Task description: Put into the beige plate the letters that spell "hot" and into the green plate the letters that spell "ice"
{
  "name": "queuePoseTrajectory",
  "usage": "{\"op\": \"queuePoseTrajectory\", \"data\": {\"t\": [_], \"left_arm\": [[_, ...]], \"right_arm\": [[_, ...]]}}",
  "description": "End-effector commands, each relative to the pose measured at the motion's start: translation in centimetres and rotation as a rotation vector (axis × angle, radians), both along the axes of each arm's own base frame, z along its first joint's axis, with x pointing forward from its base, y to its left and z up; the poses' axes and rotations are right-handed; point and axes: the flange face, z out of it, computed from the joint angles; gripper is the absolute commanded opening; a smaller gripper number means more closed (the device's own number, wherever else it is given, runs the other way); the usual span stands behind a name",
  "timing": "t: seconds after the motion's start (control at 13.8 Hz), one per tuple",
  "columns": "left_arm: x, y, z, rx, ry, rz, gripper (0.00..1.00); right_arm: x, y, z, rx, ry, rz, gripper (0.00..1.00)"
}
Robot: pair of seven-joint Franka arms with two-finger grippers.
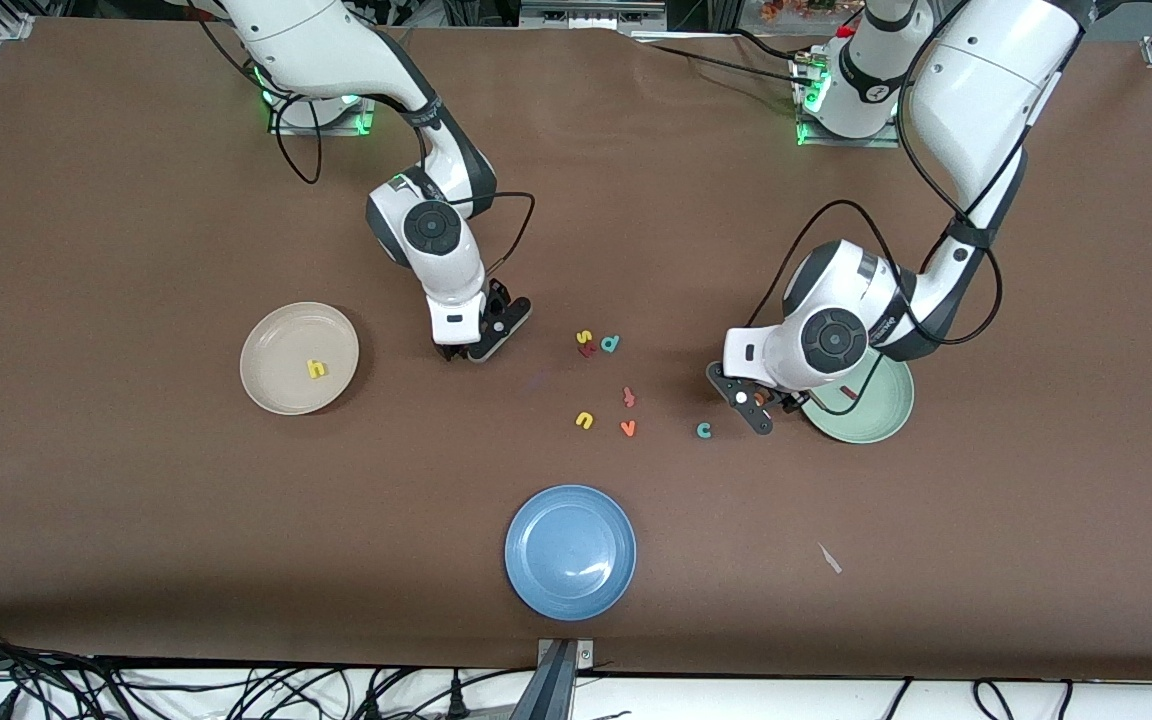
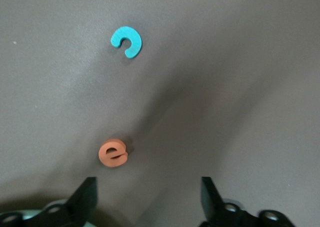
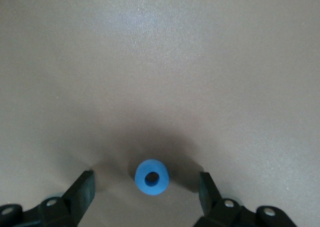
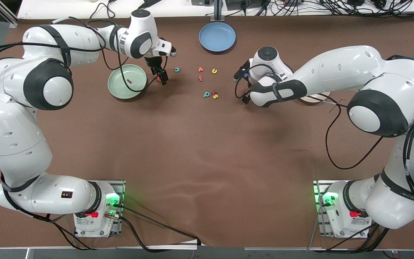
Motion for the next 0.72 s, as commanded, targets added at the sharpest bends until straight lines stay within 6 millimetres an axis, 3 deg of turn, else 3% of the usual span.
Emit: {"op": "queuePoseTrajectory", "data": {"t": [0.0,0.22,0.29,0.51,0.65], "left_arm": [[0.3,0.4,-1.1,-0.026,-0.023,0.027,0.82],[0.2,0.3,-1.6,0.017,-0.06,-0.027,0.81],[0.3,0.6,-1.7,0.024,-0.065,-0.032,0.81],[0.6,0.6,-2.3,0.021,-0.086,-0.04,0.8],[0.6,0.5,-2.7,0.014,-0.095,-0.04,0.79]], "right_arm": [[-0.2,0.0,0.0,0.023,0.004,-0.009,0.79],[-0.2,-0.1,0.1,0.024,0.009,-0.019,0.71],[-0.2,0.0,0.1,0.024,0.009,-0.019,0.51],[-0.2,0.0,0.2,0.023,0.01,-0.019,0.5],[-0.1,-0.1,0.2,0.025,0.008,-0.019,0.42]]}}
